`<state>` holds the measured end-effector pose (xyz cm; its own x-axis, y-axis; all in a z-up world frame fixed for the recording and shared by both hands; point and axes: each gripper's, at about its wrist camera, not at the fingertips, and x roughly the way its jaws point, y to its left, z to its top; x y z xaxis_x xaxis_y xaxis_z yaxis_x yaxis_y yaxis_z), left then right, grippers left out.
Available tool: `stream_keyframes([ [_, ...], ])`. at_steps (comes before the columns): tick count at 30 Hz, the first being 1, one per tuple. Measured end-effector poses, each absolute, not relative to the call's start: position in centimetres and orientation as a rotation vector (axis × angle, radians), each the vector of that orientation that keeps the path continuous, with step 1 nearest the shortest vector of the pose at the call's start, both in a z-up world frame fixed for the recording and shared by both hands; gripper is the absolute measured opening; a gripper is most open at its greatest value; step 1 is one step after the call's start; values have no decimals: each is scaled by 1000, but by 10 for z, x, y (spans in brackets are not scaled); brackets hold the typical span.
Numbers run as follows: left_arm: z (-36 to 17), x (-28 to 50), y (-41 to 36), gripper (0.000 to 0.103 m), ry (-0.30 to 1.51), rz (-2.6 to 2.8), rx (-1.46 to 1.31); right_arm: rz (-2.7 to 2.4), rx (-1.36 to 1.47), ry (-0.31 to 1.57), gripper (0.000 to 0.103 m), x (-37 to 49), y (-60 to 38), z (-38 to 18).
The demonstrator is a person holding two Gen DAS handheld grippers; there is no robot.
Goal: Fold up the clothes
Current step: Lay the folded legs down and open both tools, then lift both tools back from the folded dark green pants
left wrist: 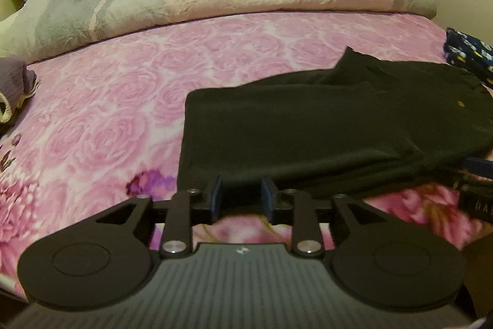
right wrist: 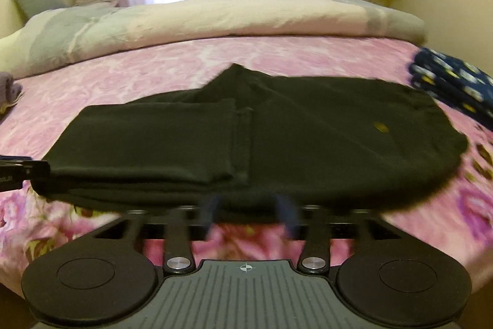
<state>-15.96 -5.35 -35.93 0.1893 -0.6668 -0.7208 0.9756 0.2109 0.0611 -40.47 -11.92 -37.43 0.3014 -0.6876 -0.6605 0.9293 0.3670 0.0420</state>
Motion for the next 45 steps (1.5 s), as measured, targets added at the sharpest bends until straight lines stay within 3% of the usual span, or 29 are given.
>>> stream_keyframes([
  [14, -325, -201, -13, 41, 591, -1302, 604, -1259, 557, 521, 85, -461, -74, -332],
  [40, -350, -195, -27, 41, 655, -1305, 648, -1293, 641, 552, 85, -486, -90, -349],
  [45, -352, -186, -30, 41, 667, -1338, 605, -1272, 773, 433, 85, -511, -102, -357],
])
